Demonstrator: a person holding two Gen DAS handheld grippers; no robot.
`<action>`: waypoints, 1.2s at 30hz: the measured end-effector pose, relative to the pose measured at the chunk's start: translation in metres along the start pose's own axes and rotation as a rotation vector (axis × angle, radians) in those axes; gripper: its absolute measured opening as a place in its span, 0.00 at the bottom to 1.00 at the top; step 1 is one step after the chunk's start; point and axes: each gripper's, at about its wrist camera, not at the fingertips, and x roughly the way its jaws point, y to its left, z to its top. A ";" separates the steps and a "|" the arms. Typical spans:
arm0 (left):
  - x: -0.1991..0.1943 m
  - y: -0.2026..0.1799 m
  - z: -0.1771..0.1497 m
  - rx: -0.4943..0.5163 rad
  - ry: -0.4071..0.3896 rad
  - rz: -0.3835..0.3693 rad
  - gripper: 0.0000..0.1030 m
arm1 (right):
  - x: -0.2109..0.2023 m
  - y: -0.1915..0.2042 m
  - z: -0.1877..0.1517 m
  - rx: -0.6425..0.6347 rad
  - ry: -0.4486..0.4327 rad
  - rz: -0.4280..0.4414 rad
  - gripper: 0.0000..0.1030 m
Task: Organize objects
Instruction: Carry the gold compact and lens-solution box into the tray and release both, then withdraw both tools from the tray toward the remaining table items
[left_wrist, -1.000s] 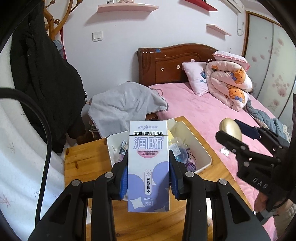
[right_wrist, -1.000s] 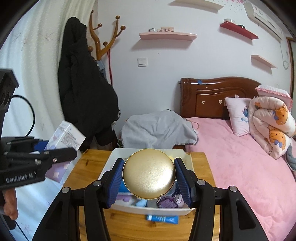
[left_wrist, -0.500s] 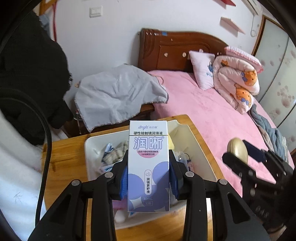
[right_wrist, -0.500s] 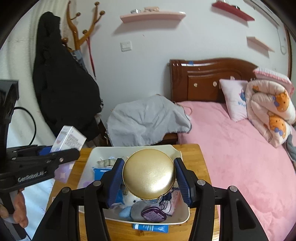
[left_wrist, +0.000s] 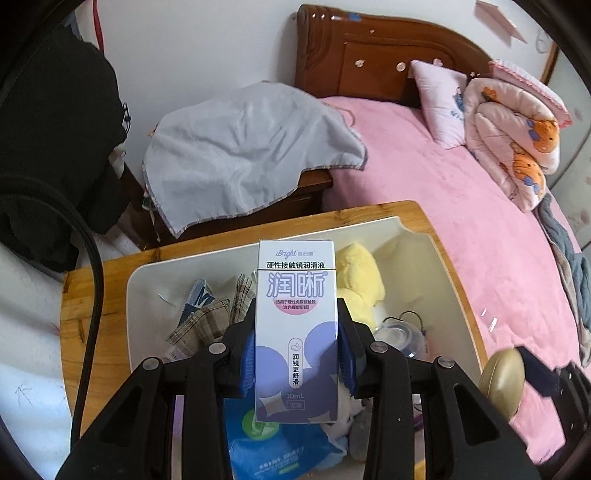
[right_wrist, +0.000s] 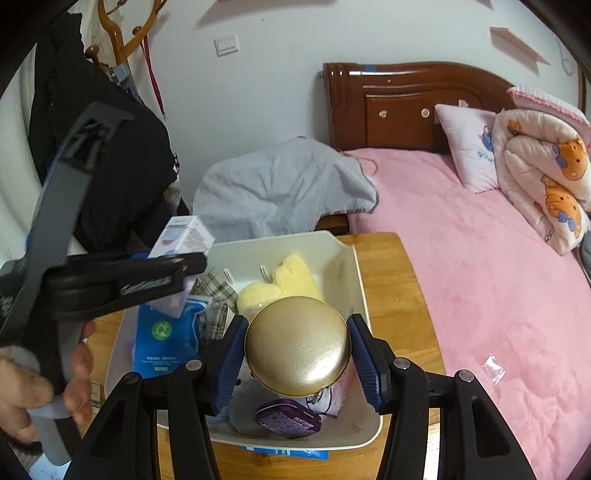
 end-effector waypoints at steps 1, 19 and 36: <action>0.004 0.000 0.001 -0.006 0.010 0.005 0.41 | 0.003 0.001 -0.002 -0.004 0.008 0.003 0.54; -0.027 0.015 -0.006 -0.017 -0.038 0.038 0.76 | -0.004 0.000 -0.012 -0.043 0.033 0.016 0.66; -0.094 0.035 -0.037 -0.013 -0.105 0.053 0.76 | -0.060 0.002 -0.032 -0.077 -0.031 0.010 0.66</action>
